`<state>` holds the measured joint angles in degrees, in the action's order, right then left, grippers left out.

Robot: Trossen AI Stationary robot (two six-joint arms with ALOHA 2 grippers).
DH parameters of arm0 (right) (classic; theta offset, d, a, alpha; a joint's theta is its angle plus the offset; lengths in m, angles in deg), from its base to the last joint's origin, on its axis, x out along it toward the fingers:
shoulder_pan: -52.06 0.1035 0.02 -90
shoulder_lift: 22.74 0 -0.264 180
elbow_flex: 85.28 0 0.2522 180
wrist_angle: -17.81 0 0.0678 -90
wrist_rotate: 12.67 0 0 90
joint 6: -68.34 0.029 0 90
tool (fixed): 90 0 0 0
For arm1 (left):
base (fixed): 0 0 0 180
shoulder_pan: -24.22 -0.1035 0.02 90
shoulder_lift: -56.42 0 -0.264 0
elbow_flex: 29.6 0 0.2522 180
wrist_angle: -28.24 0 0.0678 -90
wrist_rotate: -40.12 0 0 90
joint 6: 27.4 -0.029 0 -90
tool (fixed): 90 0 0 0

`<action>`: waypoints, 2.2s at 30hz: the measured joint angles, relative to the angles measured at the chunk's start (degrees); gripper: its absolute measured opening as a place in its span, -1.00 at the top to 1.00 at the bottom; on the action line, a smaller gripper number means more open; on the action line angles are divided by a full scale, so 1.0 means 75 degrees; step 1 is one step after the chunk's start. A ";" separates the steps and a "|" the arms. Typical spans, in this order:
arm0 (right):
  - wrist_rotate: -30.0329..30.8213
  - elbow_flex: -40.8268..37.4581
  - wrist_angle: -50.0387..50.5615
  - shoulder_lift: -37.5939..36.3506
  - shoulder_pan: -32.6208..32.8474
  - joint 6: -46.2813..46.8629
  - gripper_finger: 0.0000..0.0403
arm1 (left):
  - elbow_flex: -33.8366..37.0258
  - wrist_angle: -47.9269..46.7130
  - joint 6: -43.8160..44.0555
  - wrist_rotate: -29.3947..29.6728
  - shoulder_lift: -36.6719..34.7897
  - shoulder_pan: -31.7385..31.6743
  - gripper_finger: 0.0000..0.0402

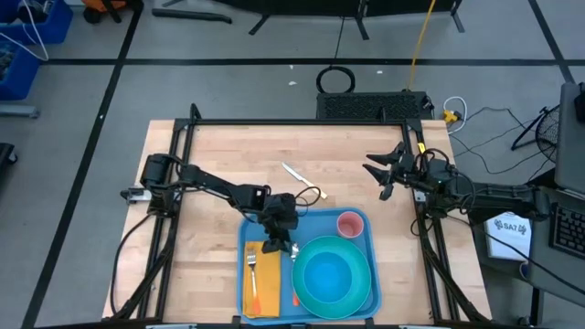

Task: Set up tray
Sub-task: Put the orange spoon on top of the yellow table napkin

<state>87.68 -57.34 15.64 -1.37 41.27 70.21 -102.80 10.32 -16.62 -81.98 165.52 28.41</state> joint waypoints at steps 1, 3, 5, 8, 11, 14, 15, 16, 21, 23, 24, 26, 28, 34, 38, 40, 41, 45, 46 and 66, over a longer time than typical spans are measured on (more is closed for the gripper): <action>-0.0006 0.0000 0.0003 0.0003 0.0002 0.0000 0.30 | 0.0000 0.0011 -0.0007 0.0012 0.0000 -0.0007 0.03; -0.0003 0.0000 0.0001 0.0006 0.0002 -0.0003 0.30 | 0.0000 0.0004 -0.0015 0.0009 0.0000 -0.0014 0.03; -0.0003 0.0000 0.0000 0.0006 0.0002 -0.0017 0.30 | 0.0000 0.0050 -0.0039 0.0010 0.0000 -0.0015 0.03; -0.0002 0.0000 -0.0005 0.0006 0.0001 -0.0019 0.30 | 0.0000 0.0144 -0.0096 0.0015 0.0000 -0.0023 0.03; 0.0000 0.0000 -0.0011 0.0006 0.0000 -0.0015 0.30 | 0.0000 0.0235 -0.0149 0.0011 0.0000 -0.0049 0.03; 0.0000 0.0000 -0.0011 0.0006 0.0003 0.0000 0.30 | 0.0000 0.0256 -0.0172 0.0004 0.0023 -0.0050 0.03; 0.0000 0.0000 -0.0011 0.0006 0.0003 0.0000 0.30 | 0.0000 0.0302 -0.0173 -0.0036 0.0040 -0.0050 0.03; 0.0000 0.0000 -0.0011 0.0006 0.0003 0.0000 0.30 | 0.0000 0.0303 -0.0183 -0.0081 0.0050 -0.0050 0.03; 0.0002 0.0000 -0.0011 0.0006 0.0000 -0.0003 0.30 | 0.0000 0.0393 -0.0362 0.0016 0.0058 -0.0047 0.03; 0.0003 0.0000 -0.0013 0.0006 0.0002 0.0001 0.30 | 0.0000 0.0403 -0.0361 0.0016 0.0058 -0.0050 0.03; 0.0003 0.0000 -0.0014 0.0006 0.0003 0.0000 0.30 | 0.0000 0.0404 -0.0367 0.0016 0.0058 -0.0050 0.03; 0.0003 0.0000 -0.0014 0.0006 0.0003 0.0000 0.30 | 0.0000 0.0410 -0.0416 0.0028 0.0058 -0.0050 0.03; 0.0004 0.0000 -0.0014 0.0006 0.0003 0.0000 0.30 | 0.0000 0.0410 -0.0473 0.0051 0.0058 -0.0050 0.07; 0.0006 0.0000 -0.0014 0.0006 0.0001 -0.0015 0.30 | 0.0000 0.0408 -0.0546 -0.0088 0.0058 -0.0050 0.52; 0.0006 0.0000 -0.0014 0.0006 0.0000 -0.0017 0.30 | 0.0000 0.0375 -0.0551 -0.0215 0.0058 -0.0050 0.89; 0.0006 0.0000 -0.0014 0.0006 0.0000 -0.0017 0.30 | 0.0000 0.0346 -0.0543 -0.0145 0.0058 -0.0052 0.96; 0.0006 0.0000 -0.0014 0.0006 0.0001 -0.0017 0.30 | 0.0000 0.0345 -0.0542 -0.0134 0.0058 -0.0053 0.96; 0.0006 0.0000 -0.0014 0.0006 0.0000 -0.0009 0.30 | 0.0000 0.0096 -0.0425 -0.0152 0.0058 -0.0056 0.98; 0.0006 0.0000 -0.0014 0.0006 0.0000 -0.0009 0.30 | 0.0000 0.0015 -0.0419 -0.0195 0.0058 -0.0041 0.98; 0.0006 0.0000 -0.0014 0.0006 0.0000 -0.0020 0.30 | 0.0000 0.0187 -0.0189 -0.0318 0.0061 -0.0036 -0.02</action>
<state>87.72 -57.34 15.54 -1.33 41.27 70.06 -102.80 11.72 -18.04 -84.37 165.98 28.15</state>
